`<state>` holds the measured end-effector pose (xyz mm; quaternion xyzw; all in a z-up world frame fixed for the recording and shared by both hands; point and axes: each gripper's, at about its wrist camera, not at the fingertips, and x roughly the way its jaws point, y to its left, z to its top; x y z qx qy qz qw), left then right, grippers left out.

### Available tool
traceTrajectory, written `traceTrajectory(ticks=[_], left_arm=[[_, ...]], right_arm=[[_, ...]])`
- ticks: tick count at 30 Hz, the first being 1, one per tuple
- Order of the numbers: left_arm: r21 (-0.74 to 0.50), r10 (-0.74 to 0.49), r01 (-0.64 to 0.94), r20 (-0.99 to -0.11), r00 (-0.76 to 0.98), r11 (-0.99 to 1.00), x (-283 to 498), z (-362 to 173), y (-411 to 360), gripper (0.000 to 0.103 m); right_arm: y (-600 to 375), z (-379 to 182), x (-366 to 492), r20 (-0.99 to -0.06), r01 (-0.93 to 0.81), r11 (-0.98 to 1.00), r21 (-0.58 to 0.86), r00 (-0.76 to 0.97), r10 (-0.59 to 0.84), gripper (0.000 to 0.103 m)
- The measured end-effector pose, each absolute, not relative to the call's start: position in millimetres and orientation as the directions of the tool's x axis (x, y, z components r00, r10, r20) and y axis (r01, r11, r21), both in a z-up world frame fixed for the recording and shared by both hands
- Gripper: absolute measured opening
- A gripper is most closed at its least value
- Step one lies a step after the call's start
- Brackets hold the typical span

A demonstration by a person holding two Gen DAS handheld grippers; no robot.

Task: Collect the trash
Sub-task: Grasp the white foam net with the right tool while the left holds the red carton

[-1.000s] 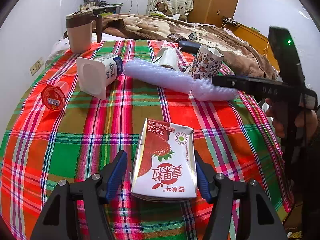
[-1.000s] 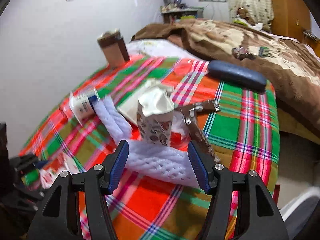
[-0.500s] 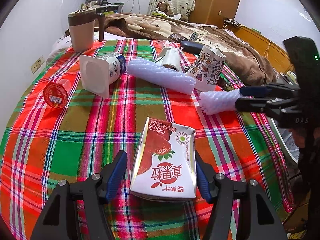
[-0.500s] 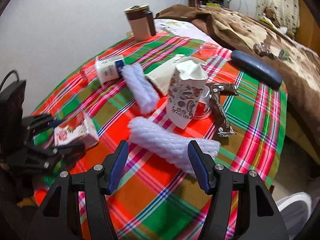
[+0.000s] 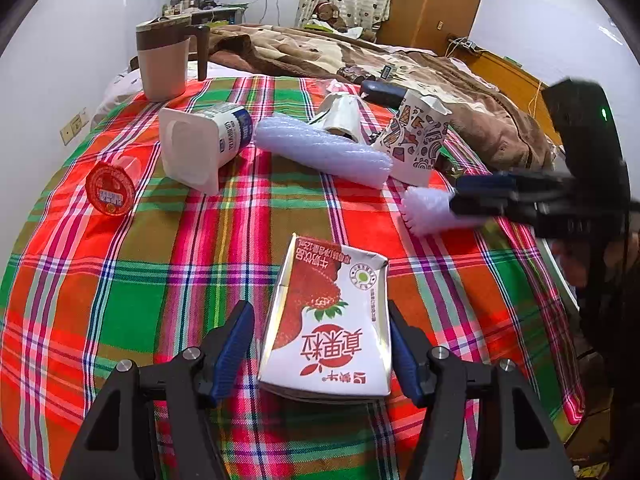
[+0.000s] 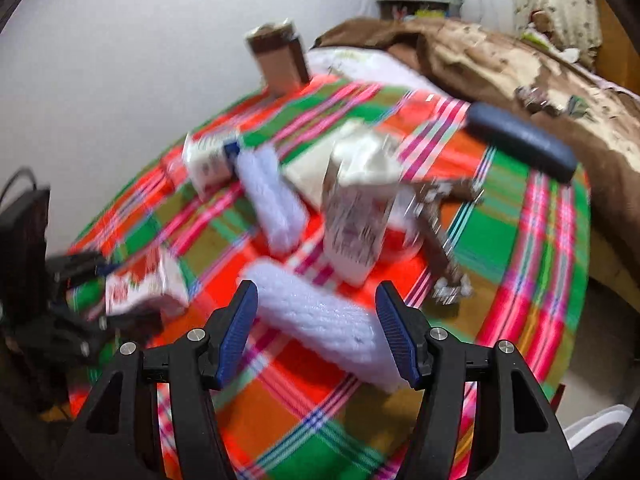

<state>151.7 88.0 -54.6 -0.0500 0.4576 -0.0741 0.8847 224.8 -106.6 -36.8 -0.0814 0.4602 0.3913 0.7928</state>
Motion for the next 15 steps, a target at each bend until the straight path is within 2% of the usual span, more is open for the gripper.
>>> traceTrajectory(ticks=[5, 9, 15], left_arm=[[-0.162, -0.186, 0.093, -0.791, 0.583, 0.982, 153.4, -50.4, 86.7, 0.064], [-0.153, -0.18, 0.096, -0.792, 0.584, 0.984, 153.3, -49.8, 86.8, 0.064], [-0.154, -0.173, 0.081, -0.8, 0.574, 0.985, 155.2, -53.8, 87.2, 0.064]], right_arm=[[-108.1, -30.9, 206.1, -0.804, -0.746, 0.636, 0.199, 0.246, 0.541, 0.063], [-104.2, -30.8, 192.1, -0.828, -0.788, 0.604, 0.12, 0.257, 0.499, 0.063], [-86.7, -39.8, 181.8, -0.855, -0.806, 0.575, -0.14, 0.391, 0.34, 0.064]])
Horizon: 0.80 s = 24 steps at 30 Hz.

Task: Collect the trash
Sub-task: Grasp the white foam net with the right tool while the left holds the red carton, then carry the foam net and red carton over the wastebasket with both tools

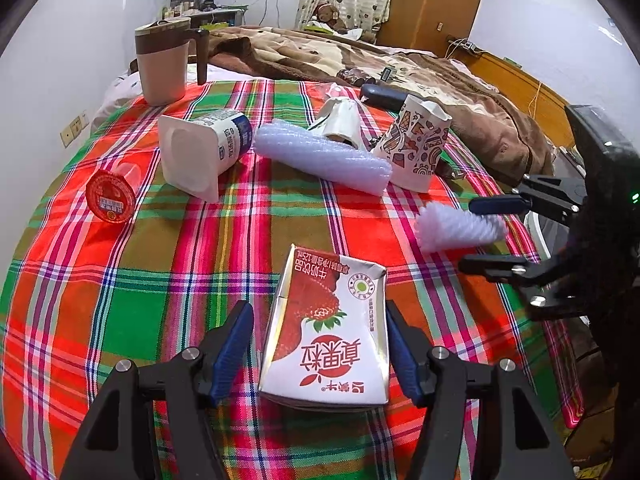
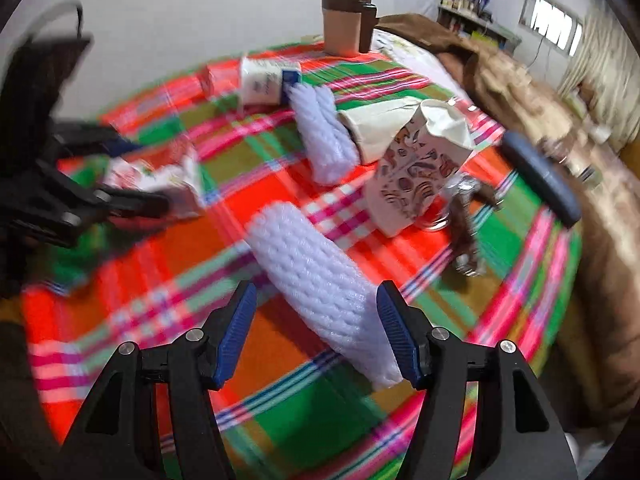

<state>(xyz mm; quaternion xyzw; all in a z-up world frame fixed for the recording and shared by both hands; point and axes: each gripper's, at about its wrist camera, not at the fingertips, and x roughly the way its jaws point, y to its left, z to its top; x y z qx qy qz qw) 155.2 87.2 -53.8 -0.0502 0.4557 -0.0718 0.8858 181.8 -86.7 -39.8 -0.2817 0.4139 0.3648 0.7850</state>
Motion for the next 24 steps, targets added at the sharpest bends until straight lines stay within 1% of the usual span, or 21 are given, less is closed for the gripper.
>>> traceTrajectory(ticks=[2, 3, 9, 10, 11, 12, 14, 15, 17, 19, 24], left_arm=[[-0.153, -0.169, 0.076, -0.802, 0.574, 0.985, 155.2, -54.4, 86.9, 0.064], [-0.148, -0.165, 0.077, -0.8, 0.577, 0.986, 154.9, -54.3, 86.4, 0.064], [-0.168, -0.171, 0.06, -0.792, 0.585, 0.984, 153.3, -53.9, 89.9, 0.064], [-0.175, -0.18, 0.065, -0.791, 0.585, 0.982, 153.0, -53.9, 89.1, 0.061], [-0.181, -0.188, 0.07, -0.792, 0.581, 0.981, 153.3, -54.1, 88.1, 0.055], [-0.183, -0.192, 0.074, -0.793, 0.579, 0.98, 153.2, -53.8, 87.4, 0.055], [-0.183, -0.191, 0.072, -0.792, 0.58, 0.98, 153.2, -53.5, 85.0, 0.055], [-0.182, -0.189, 0.07, -0.792, 0.58, 0.981, 152.9, -52.9, 84.0, 0.055], [-0.18, -0.187, 0.071, -0.787, 0.588, 0.981, 151.7, -50.9, 82.0, 0.055], [-0.182, -0.19, 0.074, -0.782, 0.594, 0.981, 150.1, -48.8, 79.3, 0.055], [-0.175, -0.197, 0.096, -0.766, 0.612, 0.98, 145.0, -42.0, 69.4, 0.055]], right_arm=[[-80.3, -46.8, 180.0, -0.846, -0.788, 0.568, -0.236, 0.454, 0.279, 0.064], [-80.8, -45.4, 180.2, -0.839, -0.785, 0.572, -0.24, 0.463, 0.284, 0.064], [-94.0, -38.7, 190.5, -0.83, -0.732, 0.669, -0.127, 0.448, 0.333, 0.064], [-95.8, -39.0, 191.0, -0.827, -0.721, 0.683, -0.113, 0.449, 0.337, 0.064], [-98.1, -38.3, 191.5, -0.825, -0.711, 0.696, -0.1, 0.451, 0.341, 0.06], [-99.2, -37.8, 191.2, -0.821, -0.698, 0.709, -0.099, 0.459, 0.338, 0.056], [-97.7, -38.4, 192.7, -0.817, -0.67, 0.736, -0.1, 0.478, 0.324, 0.044], [-99.7, -36.7, 191.7, -0.813, -0.664, 0.743, -0.084, 0.477, 0.334, 0.042], [-100.8, -35.3, 189.6, -0.811, -0.649, 0.758, -0.065, 0.477, 0.339, 0.035], [-103.9, -32.6, 184.2, -0.801, -0.634, 0.772, -0.04, 0.482, 0.355, 0.03], [-114.9, -31.4, 175.5, -0.788, -0.562, 0.823, 0.081, 0.47, 0.399, 0.029]])
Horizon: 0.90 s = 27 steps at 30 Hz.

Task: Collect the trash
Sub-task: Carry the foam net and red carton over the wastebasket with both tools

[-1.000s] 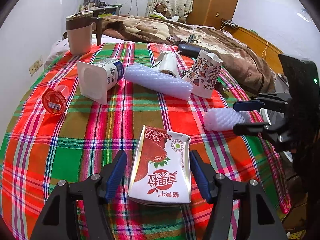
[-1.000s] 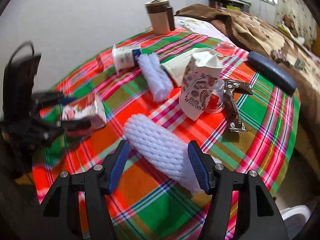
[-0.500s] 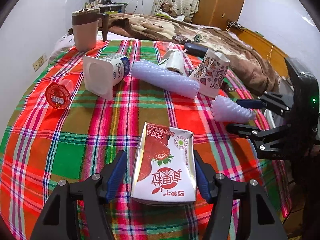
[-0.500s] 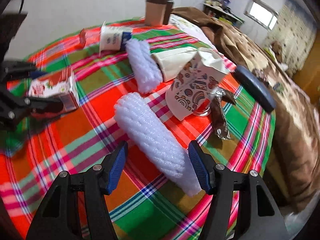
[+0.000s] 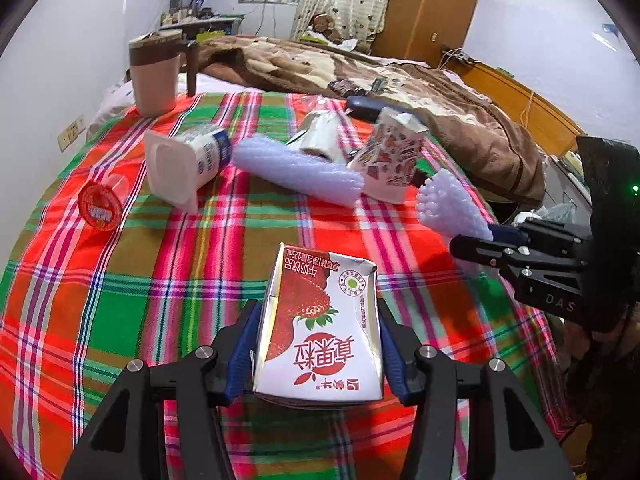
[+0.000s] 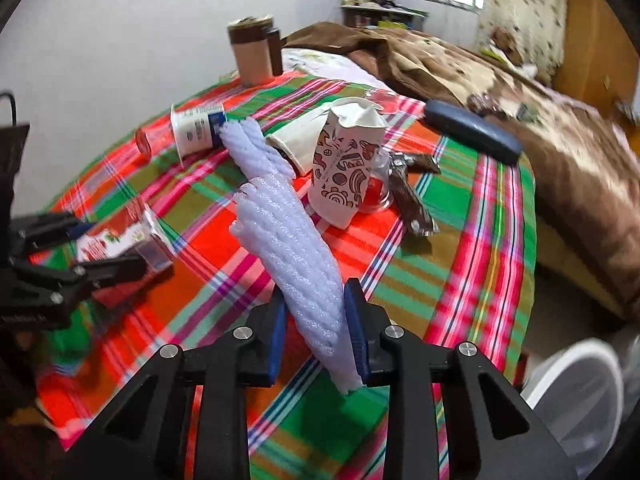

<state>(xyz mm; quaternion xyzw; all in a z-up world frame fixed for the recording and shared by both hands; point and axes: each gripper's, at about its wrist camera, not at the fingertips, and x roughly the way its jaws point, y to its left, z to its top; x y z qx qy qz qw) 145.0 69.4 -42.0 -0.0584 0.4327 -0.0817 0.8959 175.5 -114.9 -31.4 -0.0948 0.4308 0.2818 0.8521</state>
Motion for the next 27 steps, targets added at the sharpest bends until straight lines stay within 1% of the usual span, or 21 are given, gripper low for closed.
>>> traceTrajectory(ticks=[5, 11, 17, 27], left_arm=[[-0.171, -0.212, 0.125, -0.748, 0.629, 0.977, 140.2, -31.4, 55.9, 0.055], [-0.165, -0.23, 0.161, -0.724, 0.65, 0.973, 135.3, -16.9, 36.5, 0.055], [-0.165, -0.268, 0.215, -0.706, 0.655, 0.962, 132.2, -8.4, 11.5, 0.055], [-0.157, -0.347, 0.335, -0.684, 0.641, 0.929, 131.4, 3.6, -51.1, 0.055]], right_arm=[[-123.3, -30.1, 167.3, -0.765, -0.511, 0.842, 0.172, 0.469, 0.442, 0.028], [-139.1, -22.2, 151.5, -0.769, -0.415, 0.892, 0.181, 0.505, 0.391, 0.028], [-167.2, -11.6, 135.8, -0.754, -0.318, 0.927, 0.199, 0.555, 0.352, 0.029], [-220.0, -6.4, 119.1, -0.739, -0.154, 0.966, 0.207, 0.623, 0.257, 0.029]])
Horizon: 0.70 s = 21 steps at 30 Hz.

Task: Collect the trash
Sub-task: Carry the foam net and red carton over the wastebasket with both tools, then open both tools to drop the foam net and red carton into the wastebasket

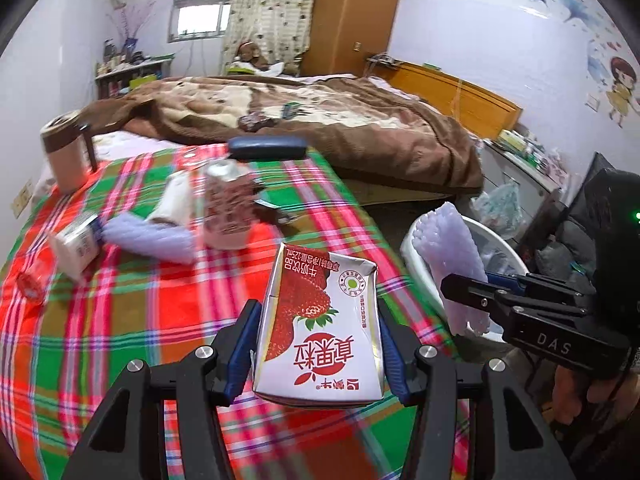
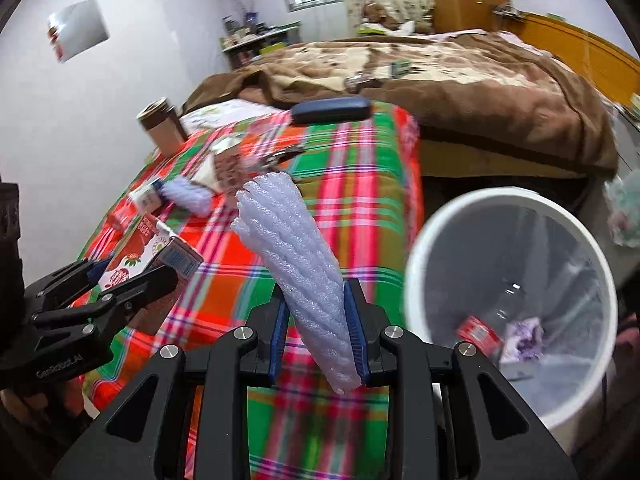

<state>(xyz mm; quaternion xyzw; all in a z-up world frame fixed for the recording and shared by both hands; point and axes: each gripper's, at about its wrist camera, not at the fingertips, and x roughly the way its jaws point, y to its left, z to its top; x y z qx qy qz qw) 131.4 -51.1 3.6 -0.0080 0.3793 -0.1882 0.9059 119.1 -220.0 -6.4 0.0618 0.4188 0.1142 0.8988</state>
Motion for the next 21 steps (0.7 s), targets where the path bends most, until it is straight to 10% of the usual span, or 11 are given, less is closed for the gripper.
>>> traceTrajectory(ticks=[21], left_arm=[[-0.171, -0.498, 0.544, -0.679, 0.539, 0.822, 140.1, 0.3, -178.8, 0.055]], right_arm=[[-315.4, -19.4, 108.9, -0.765, 0.156, 0.976, 0.15, 0.643, 0.015, 0.029]])
